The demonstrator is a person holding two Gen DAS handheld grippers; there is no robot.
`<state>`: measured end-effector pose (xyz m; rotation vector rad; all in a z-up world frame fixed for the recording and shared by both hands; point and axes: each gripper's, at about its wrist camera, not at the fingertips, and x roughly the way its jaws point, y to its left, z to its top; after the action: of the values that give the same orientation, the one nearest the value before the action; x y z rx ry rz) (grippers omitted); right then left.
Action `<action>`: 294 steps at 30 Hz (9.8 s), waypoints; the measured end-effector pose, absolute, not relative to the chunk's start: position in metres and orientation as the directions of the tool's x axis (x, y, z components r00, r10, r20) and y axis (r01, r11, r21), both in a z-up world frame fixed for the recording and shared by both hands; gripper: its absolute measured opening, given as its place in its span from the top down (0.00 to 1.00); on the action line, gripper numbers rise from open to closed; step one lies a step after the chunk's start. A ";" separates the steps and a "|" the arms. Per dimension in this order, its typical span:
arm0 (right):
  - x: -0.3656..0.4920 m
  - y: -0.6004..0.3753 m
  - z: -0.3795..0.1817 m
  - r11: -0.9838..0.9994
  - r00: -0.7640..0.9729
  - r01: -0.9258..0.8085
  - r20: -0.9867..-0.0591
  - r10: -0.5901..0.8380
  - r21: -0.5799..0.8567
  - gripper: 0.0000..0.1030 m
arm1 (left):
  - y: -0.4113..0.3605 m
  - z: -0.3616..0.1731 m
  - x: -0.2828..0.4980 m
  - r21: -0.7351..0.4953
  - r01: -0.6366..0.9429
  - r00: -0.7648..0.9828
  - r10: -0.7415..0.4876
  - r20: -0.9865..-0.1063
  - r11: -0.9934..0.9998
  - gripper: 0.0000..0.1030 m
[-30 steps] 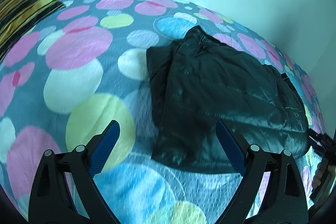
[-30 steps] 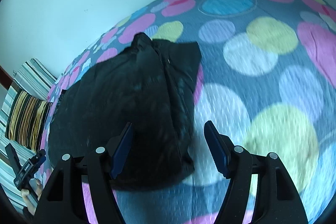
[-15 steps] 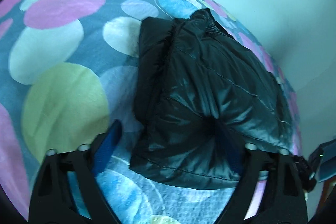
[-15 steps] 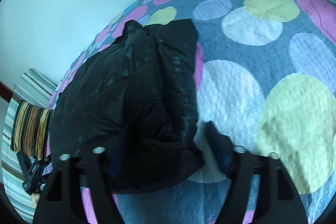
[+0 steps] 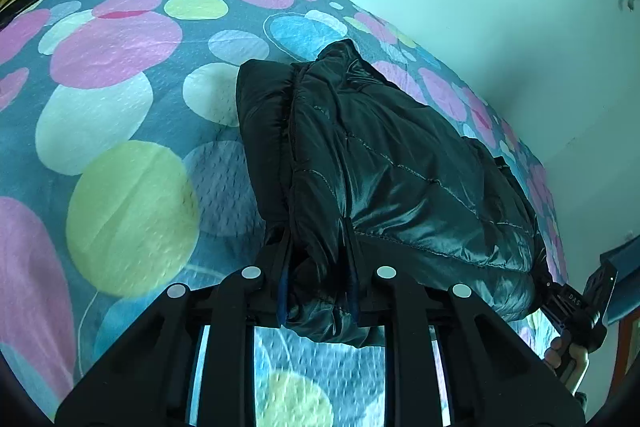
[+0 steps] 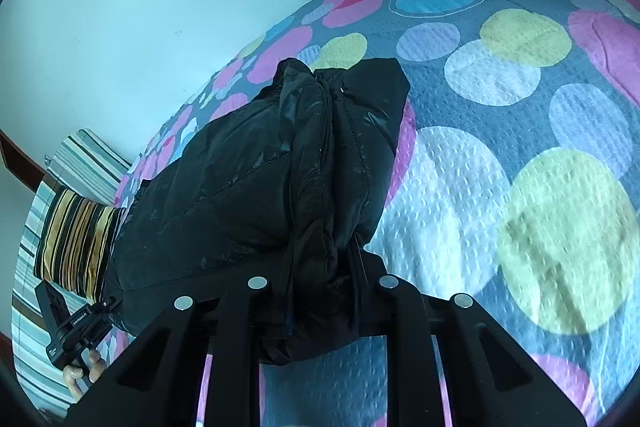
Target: Fold large clothes
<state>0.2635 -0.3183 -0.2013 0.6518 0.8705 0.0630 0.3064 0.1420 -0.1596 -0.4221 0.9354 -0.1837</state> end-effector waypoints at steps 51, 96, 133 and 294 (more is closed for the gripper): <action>0.156 -0.271 -0.123 0.917 0.685 0.133 -0.703 0.188 0.375 0.69 | 0.190 -0.158 0.189 -0.406 -0.099 0.610 -0.267 -0.746 0.908 0.24; 0.260 -0.124 -0.194 0.952 0.470 -0.077 -0.831 0.298 0.297 0.71 | 0.092 -0.081 0.254 -0.338 0.228 0.554 -0.407 -0.726 0.913 0.79; 0.101 -0.349 -0.132 0.935 0.586 0.338 -0.801 -0.121 0.106 0.58 | -0.186 -0.049 0.201 0.127 0.385 0.649 -0.171 -0.741 0.914 0.79; 0.153 -0.281 -0.170 0.971 0.559 0.180 -0.828 0.028 0.155 0.40 | -0.099 -0.167 0.228 -0.102 0.332 0.511 -0.270 -0.816 0.938 0.50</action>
<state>0.1529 -0.2814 -0.1704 0.2326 0.9753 -0.0903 0.2278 -0.0993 -0.1671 0.0699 0.9693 -0.3622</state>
